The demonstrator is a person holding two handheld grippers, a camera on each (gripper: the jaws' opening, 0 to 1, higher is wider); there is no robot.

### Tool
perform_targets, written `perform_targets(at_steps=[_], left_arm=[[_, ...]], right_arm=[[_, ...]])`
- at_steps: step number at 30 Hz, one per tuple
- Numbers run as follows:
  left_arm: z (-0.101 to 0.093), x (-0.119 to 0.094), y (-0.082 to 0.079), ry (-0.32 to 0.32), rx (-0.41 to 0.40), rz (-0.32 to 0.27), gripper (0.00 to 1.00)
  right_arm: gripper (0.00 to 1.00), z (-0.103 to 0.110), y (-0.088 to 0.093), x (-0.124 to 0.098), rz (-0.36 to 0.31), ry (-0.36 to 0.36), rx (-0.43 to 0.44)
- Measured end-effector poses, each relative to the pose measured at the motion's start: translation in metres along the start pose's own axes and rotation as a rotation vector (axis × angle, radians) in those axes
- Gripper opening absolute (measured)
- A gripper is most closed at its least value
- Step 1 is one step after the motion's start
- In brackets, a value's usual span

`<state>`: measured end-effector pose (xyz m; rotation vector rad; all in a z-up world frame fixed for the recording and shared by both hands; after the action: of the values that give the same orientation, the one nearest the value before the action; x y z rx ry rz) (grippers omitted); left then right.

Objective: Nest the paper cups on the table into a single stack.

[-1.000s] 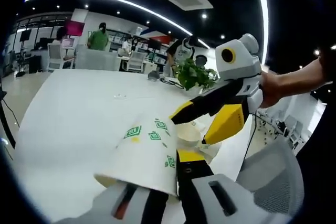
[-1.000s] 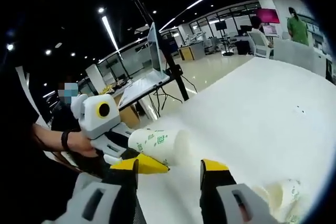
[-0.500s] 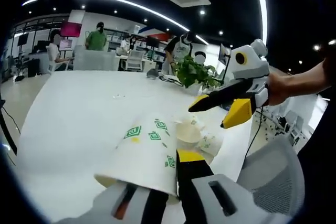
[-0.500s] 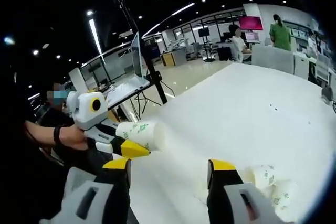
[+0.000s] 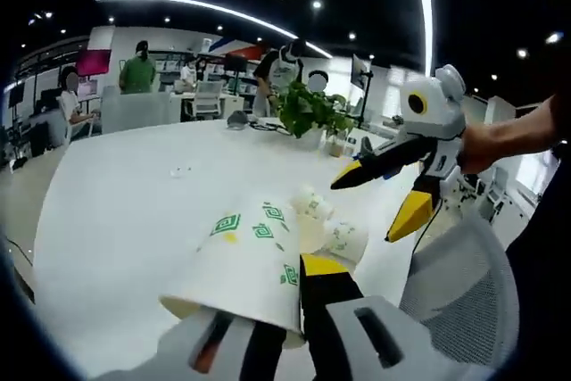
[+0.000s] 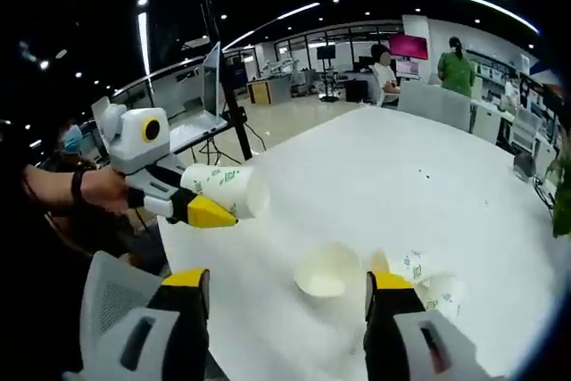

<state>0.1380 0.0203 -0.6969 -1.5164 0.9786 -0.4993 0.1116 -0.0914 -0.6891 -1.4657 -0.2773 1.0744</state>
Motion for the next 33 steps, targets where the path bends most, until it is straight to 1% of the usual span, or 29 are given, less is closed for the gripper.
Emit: perform_targets(at_steps=[2,3,5,8,9,11,12,13,15,17,20,22,25,33], left_arm=[[-0.008,0.008,0.001,0.019,0.019,0.036,0.01],[-0.008,0.014,0.004,0.027,0.041,0.067,0.01],[-0.012,0.022,0.007,0.029,0.046,0.091,0.01],[-0.018,0.031,0.006,0.045,0.031,0.086,0.02],[-0.024,0.034,0.005,0.050,0.032,0.085,0.02],[-0.030,0.041,0.003,0.059,0.051,0.095,0.02],[-0.031,0.042,0.004,0.059,0.062,0.101,0.02],[-0.030,0.045,0.006,0.058,0.101,0.127,0.02],[-0.030,0.052,0.005,0.055,0.113,0.134,0.02],[-0.032,0.057,0.005,0.060,0.129,0.151,0.02],[-0.029,0.060,0.013,0.053,0.178,0.217,0.02],[-0.031,0.061,0.013,0.053,0.186,0.224,0.02],[-0.029,0.064,0.013,0.052,0.170,0.232,0.02],[-0.028,0.066,0.013,0.040,0.165,0.248,0.02]], right_arm=[[0.72,-0.005,0.005,-0.007,-0.004,0.019,0.014],[0.72,-0.008,0.007,-0.010,-0.007,0.030,0.020],[0.73,-0.012,0.013,-0.015,-0.003,0.042,0.026],[0.74,-0.017,0.020,-0.021,0.005,0.064,0.029],[0.74,-0.017,0.021,-0.023,0.003,0.069,0.032],[0.74,-0.017,0.023,-0.026,-0.006,0.078,0.045],[0.74,-0.017,0.025,-0.027,-0.004,0.079,0.050],[0.74,-0.017,0.028,-0.028,0.000,0.081,0.052],[0.75,-0.017,0.034,-0.030,0.015,0.086,0.057],[0.75,-0.017,0.036,-0.032,0.018,0.088,0.066],[0.75,-0.018,0.037,-0.033,0.013,0.089,0.076],[0.75,-0.018,0.037,-0.032,0.014,0.088,0.077],[0.75,-0.018,0.037,-0.031,0.012,0.086,0.078],[0.74,-0.015,0.038,-0.031,0.019,0.079,0.077]])
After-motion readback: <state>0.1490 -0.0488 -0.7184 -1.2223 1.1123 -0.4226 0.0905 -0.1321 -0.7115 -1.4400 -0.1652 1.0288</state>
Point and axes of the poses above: the point that each gripper's makers call its tool centre point, and the gripper's own axes: x roughly forward along the fingers, z roughly to its left, y roughly out of its underside, the point moved 2 cm from there along -x, roughly backward along the fingers, and after that the axes turned 10 degrees about -z, right-handed, at the moved point
